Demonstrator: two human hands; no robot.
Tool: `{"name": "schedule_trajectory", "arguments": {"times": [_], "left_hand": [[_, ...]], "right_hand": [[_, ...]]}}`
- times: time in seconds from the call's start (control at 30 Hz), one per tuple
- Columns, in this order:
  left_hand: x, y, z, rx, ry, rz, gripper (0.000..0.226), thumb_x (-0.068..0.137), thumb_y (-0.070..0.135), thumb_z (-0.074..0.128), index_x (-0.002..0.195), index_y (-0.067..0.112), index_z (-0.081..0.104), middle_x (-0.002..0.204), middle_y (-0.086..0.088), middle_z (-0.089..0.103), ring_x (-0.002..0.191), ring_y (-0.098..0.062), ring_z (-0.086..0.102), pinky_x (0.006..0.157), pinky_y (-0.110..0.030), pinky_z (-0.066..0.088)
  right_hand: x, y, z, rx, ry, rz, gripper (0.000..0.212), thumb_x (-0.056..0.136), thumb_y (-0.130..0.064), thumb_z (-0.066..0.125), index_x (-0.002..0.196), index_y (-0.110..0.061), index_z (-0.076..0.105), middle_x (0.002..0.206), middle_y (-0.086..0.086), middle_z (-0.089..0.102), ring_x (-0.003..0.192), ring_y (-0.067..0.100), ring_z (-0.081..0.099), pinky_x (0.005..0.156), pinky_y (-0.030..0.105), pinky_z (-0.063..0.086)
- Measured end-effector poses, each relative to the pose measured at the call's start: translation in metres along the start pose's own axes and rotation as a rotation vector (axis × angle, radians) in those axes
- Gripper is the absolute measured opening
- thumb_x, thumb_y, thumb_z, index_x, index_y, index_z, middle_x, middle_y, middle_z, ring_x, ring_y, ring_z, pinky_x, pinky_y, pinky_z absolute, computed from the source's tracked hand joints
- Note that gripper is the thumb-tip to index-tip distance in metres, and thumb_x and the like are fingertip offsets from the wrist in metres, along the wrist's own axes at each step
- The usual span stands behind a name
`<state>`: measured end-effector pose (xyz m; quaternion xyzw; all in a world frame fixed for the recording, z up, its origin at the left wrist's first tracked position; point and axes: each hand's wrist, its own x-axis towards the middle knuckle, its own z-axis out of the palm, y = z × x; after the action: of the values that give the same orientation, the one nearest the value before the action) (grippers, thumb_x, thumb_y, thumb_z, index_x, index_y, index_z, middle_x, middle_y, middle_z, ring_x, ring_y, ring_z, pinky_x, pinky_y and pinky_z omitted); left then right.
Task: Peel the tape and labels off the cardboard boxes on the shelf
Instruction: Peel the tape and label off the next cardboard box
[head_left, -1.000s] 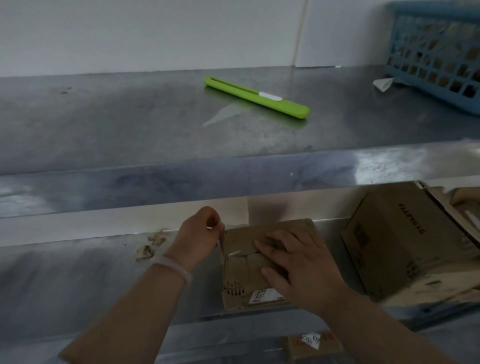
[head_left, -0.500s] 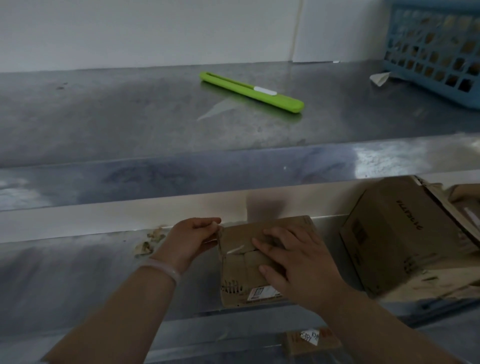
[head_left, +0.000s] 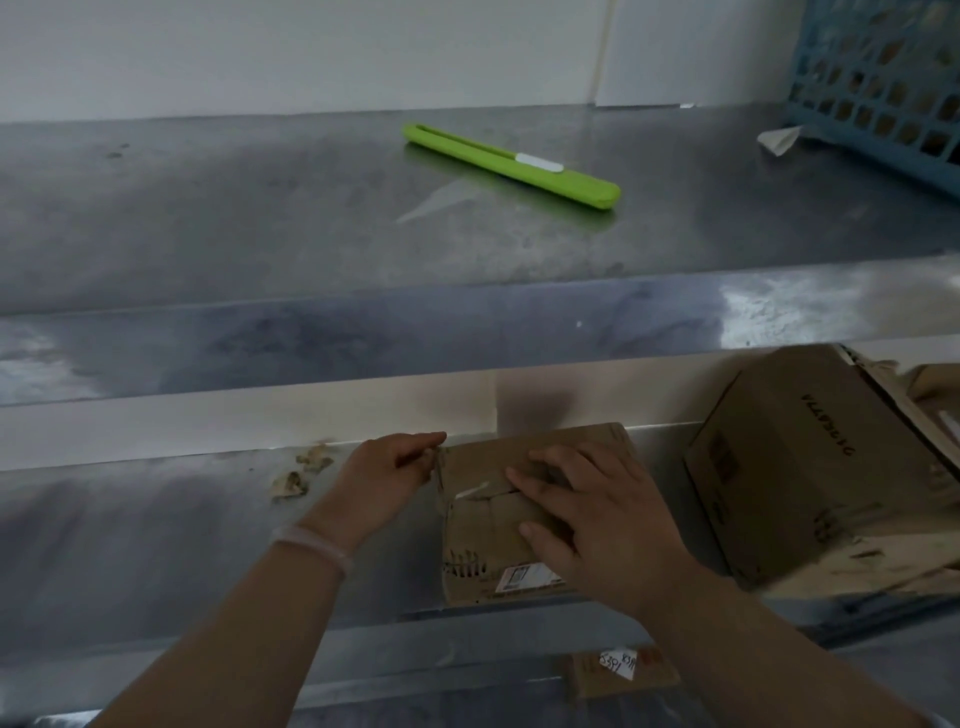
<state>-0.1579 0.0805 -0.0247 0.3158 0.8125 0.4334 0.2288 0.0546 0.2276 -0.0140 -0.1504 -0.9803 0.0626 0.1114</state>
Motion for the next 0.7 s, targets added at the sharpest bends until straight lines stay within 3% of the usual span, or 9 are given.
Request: {"name": "schedule_trajectory", "arguments": {"times": [0.1, 0.17, 0.33, 0.57, 0.7], "left_hand": [[0.0, 0.009, 0.003, -0.563, -0.07, -0.244, 0.026, 0.094, -0.005, 0.048, 0.107, 0.004, 0.069, 0.108, -0.014, 0.069, 0.092, -0.018, 0.068, 0.08, -0.026, 0.057], [0.004, 0.011, 0.0, -0.637, -0.1, -0.293, 0.028, 0.096, -0.005, 0.044, 0.097, 0.004, 0.071, 0.102, -0.017, 0.07, 0.088, -0.022, 0.069, 0.076, -0.027, 0.058], [0.016, 0.004, -0.009, -0.392, -0.231, -0.248, 0.026, 0.095, 0.0, 0.05, 0.097, 0.014, 0.072, 0.1, -0.009, 0.074, 0.095, -0.021, 0.069, 0.086, -0.033, 0.055], [0.021, 0.007, 0.002, -0.309, -0.112, -0.233, 0.01, 0.085, -0.005, 0.064, 0.084, 0.003, 0.068, 0.077, -0.01, 0.069, 0.064, -0.013, 0.069, 0.06, -0.022, 0.057], [0.015, -0.02, 0.005, -0.005, -0.014, -0.231, 0.018, 0.083, 0.0, 0.068, 0.077, 0.016, 0.064, 0.081, -0.008, 0.068, 0.071, -0.018, 0.065, 0.06, -0.025, 0.057]], "right_hand": [[-0.001, 0.0, 0.0, 0.0, -0.007, -0.004, 0.05, 0.09, -0.06, 0.04, 0.132, -0.038, 0.057, 0.13, -0.01, 0.054, 0.119, 0.022, 0.049, 0.105, 0.045, 0.038], [-0.001, 0.0, 0.0, 0.003, -0.011, -0.003, 0.05, 0.091, -0.06, 0.039, 0.133, -0.038, 0.057, 0.13, -0.01, 0.054, 0.119, 0.022, 0.049, 0.105, 0.046, 0.038], [-0.002, 0.0, -0.001, 0.001, -0.011, -0.002, 0.05, 0.091, -0.06, 0.039, 0.132, -0.039, 0.057, 0.13, -0.01, 0.054, 0.119, 0.022, 0.049, 0.104, 0.047, 0.039], [0.0, -0.001, -0.003, 0.017, -0.011, -0.01, 0.048, 0.09, -0.058, 0.044, 0.131, -0.037, 0.058, 0.128, -0.009, 0.056, 0.118, 0.022, 0.052, 0.1, 0.049, 0.042], [0.0, -0.002, -0.005, 0.02, -0.046, -0.007, 0.049, 0.091, -0.059, 0.042, 0.133, -0.038, 0.057, 0.13, -0.009, 0.055, 0.119, 0.022, 0.05, 0.101, 0.049, 0.041]]}}
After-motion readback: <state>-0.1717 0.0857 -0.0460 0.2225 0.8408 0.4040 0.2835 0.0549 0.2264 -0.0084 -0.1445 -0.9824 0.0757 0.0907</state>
